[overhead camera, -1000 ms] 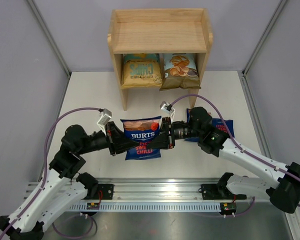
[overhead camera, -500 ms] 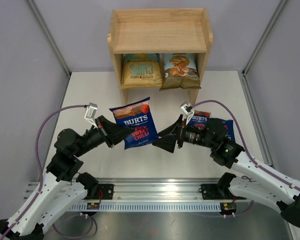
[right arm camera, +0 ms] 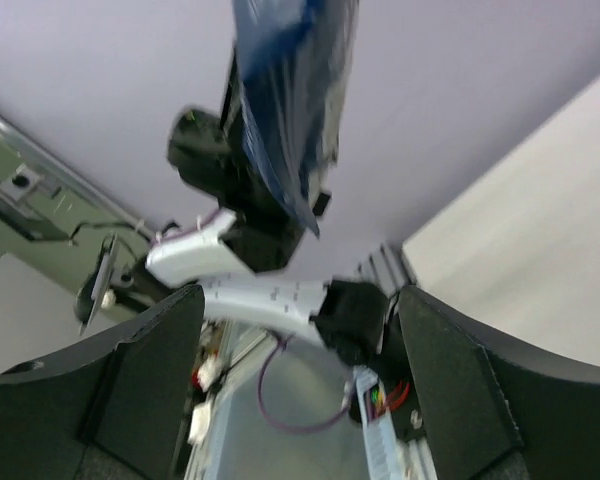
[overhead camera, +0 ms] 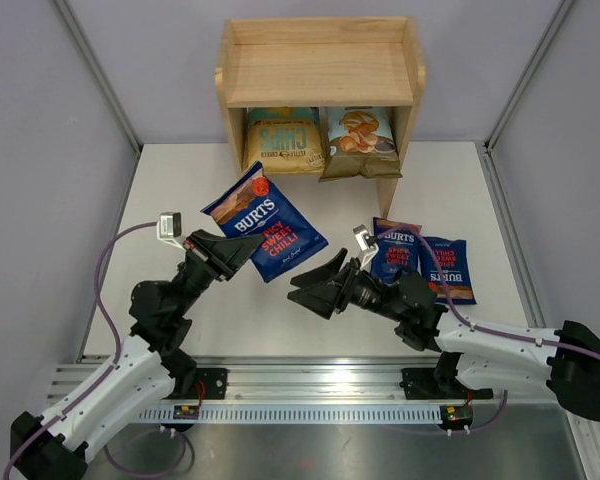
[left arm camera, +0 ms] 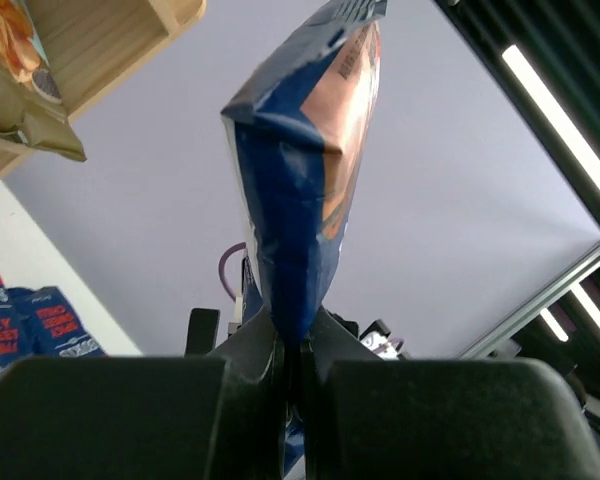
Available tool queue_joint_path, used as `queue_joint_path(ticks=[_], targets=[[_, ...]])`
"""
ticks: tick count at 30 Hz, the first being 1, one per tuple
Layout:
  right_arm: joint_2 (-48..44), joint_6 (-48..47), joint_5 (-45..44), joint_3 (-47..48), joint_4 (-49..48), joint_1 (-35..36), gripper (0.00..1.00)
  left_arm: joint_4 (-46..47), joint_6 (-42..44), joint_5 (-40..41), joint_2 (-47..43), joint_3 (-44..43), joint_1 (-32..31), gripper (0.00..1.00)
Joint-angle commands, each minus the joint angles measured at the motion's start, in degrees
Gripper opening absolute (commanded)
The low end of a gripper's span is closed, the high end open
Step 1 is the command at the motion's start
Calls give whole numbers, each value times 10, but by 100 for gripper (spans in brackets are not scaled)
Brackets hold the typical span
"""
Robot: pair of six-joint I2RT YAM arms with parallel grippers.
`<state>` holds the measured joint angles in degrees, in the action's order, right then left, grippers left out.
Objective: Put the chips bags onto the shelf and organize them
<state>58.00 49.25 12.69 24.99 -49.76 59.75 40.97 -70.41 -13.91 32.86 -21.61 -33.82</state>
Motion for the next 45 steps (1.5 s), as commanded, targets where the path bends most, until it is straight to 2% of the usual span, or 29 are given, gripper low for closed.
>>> queue_joint_path(ticks=[1, 3, 6, 11, 13, 16, 25, 28, 32, 41, 42, 44, 45], targets=[[19, -54, -118, 36, -118, 8, 85, 112, -56, 64, -9, 9, -7, 4], [38, -62, -175, 43, -133, 9, 84, 113, -66, 77, -15, 17, -11, 4], [63, -72, -191, 68, -131, 8, 84, 86, -84, 80, -23, 25, -12, 5], [93, -78, -161, 100, -150, 8, 72, 56, -94, 81, -32, 31, -12, 4], [100, -82, -133, 113, -149, 8, 63, 37, -90, 84, -40, 31, -12, 5], [108, -89, -95, 124, -147, 8, 58, 11, -87, 84, -46, 26, -12, 5], [107, -94, -27, 124, -164, 8, 65, -1, -90, 85, -47, 35, -12, 5], [105, -89, -40, 116, -167, 9, 68, 0, -86, 80, -45, 31, -12, 5], [105, -81, -77, 112, -161, 8, 66, 14, -89, 69, -36, 29, -12, 4], [125, -65, -158, 129, -148, 8, 41, 32, -90, 53, -24, 26, -17, 6], [124, -61, -165, 130, -141, 9, 30, 24, -84, 52, -25, 23, -17, 10], [120, -60, -180, 132, -121, 8, 19, 7, -72, 52, -32, 17, -17, 21], [116, -61, -183, 131, -113, 8, 13, -38, -46, 56, -38, -1, -17, 37]])
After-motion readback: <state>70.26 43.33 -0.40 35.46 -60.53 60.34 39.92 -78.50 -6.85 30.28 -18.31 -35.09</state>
